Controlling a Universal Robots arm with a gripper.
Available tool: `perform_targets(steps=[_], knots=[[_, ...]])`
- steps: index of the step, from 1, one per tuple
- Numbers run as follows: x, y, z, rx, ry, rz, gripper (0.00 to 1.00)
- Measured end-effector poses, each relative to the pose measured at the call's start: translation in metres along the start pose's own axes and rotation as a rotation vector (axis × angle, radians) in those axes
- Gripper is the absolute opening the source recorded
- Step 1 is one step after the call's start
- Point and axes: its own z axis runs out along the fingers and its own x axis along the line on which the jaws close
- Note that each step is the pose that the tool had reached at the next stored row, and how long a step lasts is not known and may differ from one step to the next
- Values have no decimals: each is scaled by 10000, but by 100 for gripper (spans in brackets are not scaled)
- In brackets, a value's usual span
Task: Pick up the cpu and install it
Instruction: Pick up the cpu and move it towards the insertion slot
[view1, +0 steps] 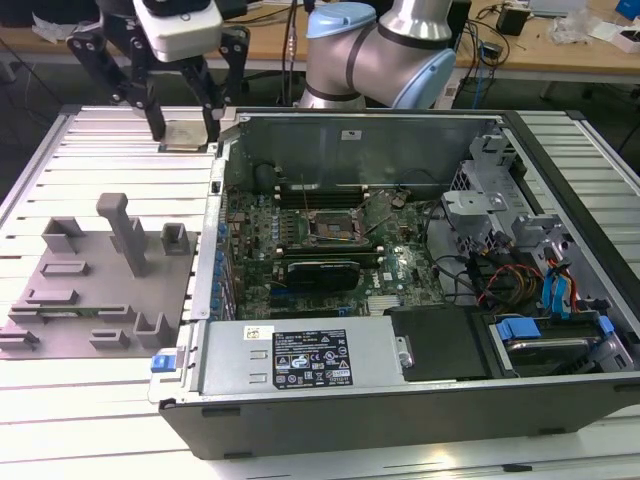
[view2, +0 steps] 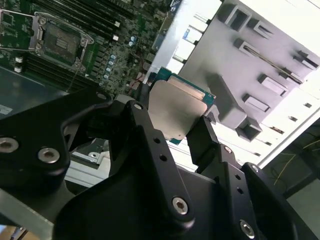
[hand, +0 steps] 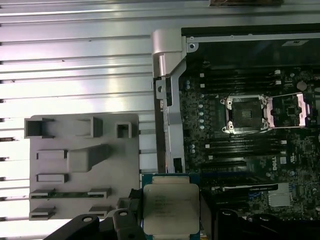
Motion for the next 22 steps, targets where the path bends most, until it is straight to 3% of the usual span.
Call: perform_targets(steps=[9,22], knots=[[-278,15,5,0,1,-2,55],[-578,31,11,1,1,-1,55]])
